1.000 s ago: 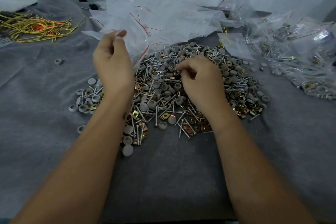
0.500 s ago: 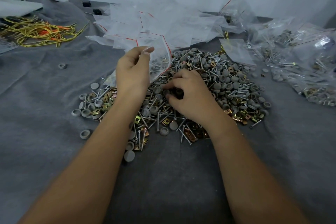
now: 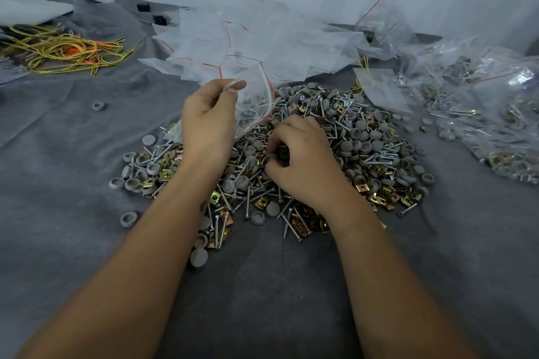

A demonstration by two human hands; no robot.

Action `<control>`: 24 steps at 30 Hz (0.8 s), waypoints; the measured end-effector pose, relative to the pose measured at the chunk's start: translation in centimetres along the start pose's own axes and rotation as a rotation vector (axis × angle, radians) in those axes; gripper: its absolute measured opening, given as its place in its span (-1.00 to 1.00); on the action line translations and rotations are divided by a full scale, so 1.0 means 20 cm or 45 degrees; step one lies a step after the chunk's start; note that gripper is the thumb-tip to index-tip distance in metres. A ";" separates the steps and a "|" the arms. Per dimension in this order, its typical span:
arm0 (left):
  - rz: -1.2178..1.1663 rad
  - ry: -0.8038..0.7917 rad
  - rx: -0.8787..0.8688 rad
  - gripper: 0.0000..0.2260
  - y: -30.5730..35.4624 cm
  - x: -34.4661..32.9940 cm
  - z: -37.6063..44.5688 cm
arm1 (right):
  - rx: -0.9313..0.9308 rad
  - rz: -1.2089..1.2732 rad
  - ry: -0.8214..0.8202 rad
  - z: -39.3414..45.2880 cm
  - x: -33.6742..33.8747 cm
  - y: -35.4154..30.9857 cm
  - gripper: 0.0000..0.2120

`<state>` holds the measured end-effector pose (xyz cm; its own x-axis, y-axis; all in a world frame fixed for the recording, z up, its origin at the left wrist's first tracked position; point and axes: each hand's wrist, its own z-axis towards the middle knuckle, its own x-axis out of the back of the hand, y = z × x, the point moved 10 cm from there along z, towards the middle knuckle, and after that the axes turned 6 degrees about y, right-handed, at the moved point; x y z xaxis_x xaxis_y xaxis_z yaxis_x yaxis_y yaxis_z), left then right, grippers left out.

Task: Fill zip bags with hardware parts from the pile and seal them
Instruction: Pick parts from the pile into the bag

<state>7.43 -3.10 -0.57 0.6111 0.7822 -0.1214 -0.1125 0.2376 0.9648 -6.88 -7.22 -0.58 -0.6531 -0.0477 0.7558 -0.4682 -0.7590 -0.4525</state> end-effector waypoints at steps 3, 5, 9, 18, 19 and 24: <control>0.027 0.002 0.003 -0.77 0.00 -0.01 0.00 | -0.136 0.193 0.155 0.00 0.08 0.05 -0.89; 0.046 0.000 -0.003 -0.77 0.00 -0.02 -0.01 | -0.247 0.324 0.268 0.00 0.14 0.11 -0.90; 0.181 -0.106 -0.096 -0.78 0.02 -0.06 -0.04 | -0.316 0.449 0.559 -0.03 0.27 0.14 -0.88; 0.286 -0.359 -0.169 -0.81 0.05 -0.15 -0.11 | -0.057 0.227 0.712 -0.04 0.29 0.02 -0.92; 0.245 -0.406 -0.143 -0.81 0.05 -0.17 -0.13 | -0.060 0.219 0.679 -0.03 0.26 0.03 -0.91; 0.060 -0.524 -0.092 -0.82 0.07 -0.21 -0.15 | -0.116 0.209 0.585 -0.01 0.20 0.05 -0.86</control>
<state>2.35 -4.33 0.67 0.8644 0.5012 0.0396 -0.1932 0.2584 0.9465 -10.14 -8.06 1.79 -0.9080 0.1450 0.3931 -0.3737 -0.7047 -0.6031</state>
